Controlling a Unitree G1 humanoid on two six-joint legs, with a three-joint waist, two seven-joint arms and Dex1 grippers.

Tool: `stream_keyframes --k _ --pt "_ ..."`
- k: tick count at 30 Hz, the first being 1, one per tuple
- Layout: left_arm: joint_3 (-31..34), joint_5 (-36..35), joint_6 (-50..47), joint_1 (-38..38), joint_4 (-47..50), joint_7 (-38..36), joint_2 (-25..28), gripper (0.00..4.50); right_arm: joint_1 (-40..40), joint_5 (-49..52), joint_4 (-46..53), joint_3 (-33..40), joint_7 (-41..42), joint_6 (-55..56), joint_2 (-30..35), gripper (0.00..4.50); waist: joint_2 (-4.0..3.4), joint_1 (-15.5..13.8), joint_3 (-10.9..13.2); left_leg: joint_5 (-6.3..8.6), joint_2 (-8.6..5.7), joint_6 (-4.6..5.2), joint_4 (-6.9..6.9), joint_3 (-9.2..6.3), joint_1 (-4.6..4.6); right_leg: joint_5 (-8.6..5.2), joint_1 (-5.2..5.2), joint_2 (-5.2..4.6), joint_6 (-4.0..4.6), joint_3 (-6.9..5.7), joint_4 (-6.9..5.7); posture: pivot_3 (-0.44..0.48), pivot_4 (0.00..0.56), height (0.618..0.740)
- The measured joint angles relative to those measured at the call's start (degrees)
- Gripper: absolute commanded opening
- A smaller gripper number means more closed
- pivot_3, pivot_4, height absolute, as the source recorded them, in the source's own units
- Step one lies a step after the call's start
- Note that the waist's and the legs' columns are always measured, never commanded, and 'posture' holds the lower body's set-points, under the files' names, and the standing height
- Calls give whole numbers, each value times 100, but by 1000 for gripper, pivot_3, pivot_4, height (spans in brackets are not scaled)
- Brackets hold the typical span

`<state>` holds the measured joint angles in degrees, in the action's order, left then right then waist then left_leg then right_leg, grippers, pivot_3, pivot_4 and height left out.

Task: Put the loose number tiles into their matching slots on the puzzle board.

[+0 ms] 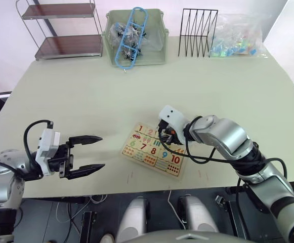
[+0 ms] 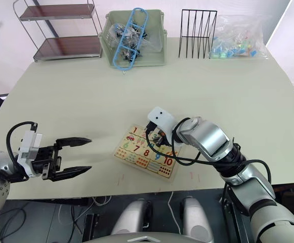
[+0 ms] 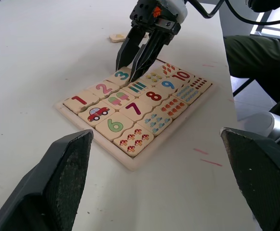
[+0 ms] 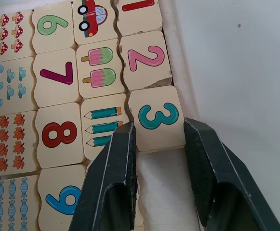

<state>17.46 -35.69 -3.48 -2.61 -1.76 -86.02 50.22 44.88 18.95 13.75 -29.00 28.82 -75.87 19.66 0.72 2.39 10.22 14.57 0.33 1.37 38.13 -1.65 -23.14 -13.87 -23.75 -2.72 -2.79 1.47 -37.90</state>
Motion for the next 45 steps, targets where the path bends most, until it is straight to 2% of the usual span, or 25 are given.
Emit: stream_keyframes --k 3,5,6,9,11,29,36,39,42,43,44,45 --pt "0 8 16 0 -1 -1 -21 4500 0 -3 0 -14 16 8 0 892 0 0 0 0 0 0 0 0 0 0 0 0 0 0 0 0 150 739" --pt "0 9 18 -1 -1 -1 -36 4500 1 -23 1 -41 40 45 6 1920 0 1 0 0 0 0 0 0 1 0 0 -1 0 0 0 0 150 739" --pt "0 9 18 -1 -1 -1 -36 4500 2 -38 1 -42 44 57 11 2163 0 1 0 0 0 0 0 0 1 0 0 -1 0 0 0 0 150 739" --pt "0 9 19 -3 -1 -1 -44 4500 1 -56 -4 -60 72 72 38 3697 0 1 0 0 0 0 -2 0 0 0 -1 -2 0 0 0 0 150 739" --pt "0 9 19 -3 -1 -1 -50 4500 1 -50 -3 -60 99 72 32 4452 0 3 0 0 0 0 -6 0 0 0 -3 -2 0 1 1 0 150 739" --pt "-2 67 20 134 -115 -18 -94 4500 139 174 144 66 453 75 162 4452 0 0 0 0 -1 0 -7 -4 -22 0 -20 -3 0 -6 4 0 150 739" --pt "-5 71 20 163 -115 -40 -115 4500 -177 147 224 244 723 1193 392 4452 1 -3 0 -1 -4 -1 -2 -15 -60 2 -53 -3 -1 -18 3 0 150 739" --pt "-7 73 20 182 -115 -41 -121 4500 -468 126 229 300 858 1724 448 3637 1 -5 -1 -1 -5 -1 -3 -15 -61 2 -53 -3 -1 -18 3 0 150 739" --pt "-8 74 19 196 -114 -39 -126 4500 -699 20 225 313 956 2171 540 2241 1 -5 -1 -1 -5 -1 -2 -14 -60 2 -52 -3 -2 -18 2 0 150 739" --pt "-8 74 19 195 -113 -39 -131 4500 -825 -35 218 313 1016 2365 636 1551 1 -7 -1 -1 -5 -1 -1 -15 -60 2 -52 -3 -2 -18 2 0 150 739" --pt "-8 74 19 193 -113 -39 -131 4500 -854 -52 209 313 1033 2398 664 1205 1 -7 0 -1 -5 -1 0 -15 -60 2 -52 -3 -2 -18 2 0 150 739" --pt "-8 74 19 193 -113 -39 -133 4500 -902 -80 196 313 1083 2497 723 562 1 -8 0 -1 -5 -1 2 -15 -60 2 -52 -2 -2 -18 1 0 150 739"
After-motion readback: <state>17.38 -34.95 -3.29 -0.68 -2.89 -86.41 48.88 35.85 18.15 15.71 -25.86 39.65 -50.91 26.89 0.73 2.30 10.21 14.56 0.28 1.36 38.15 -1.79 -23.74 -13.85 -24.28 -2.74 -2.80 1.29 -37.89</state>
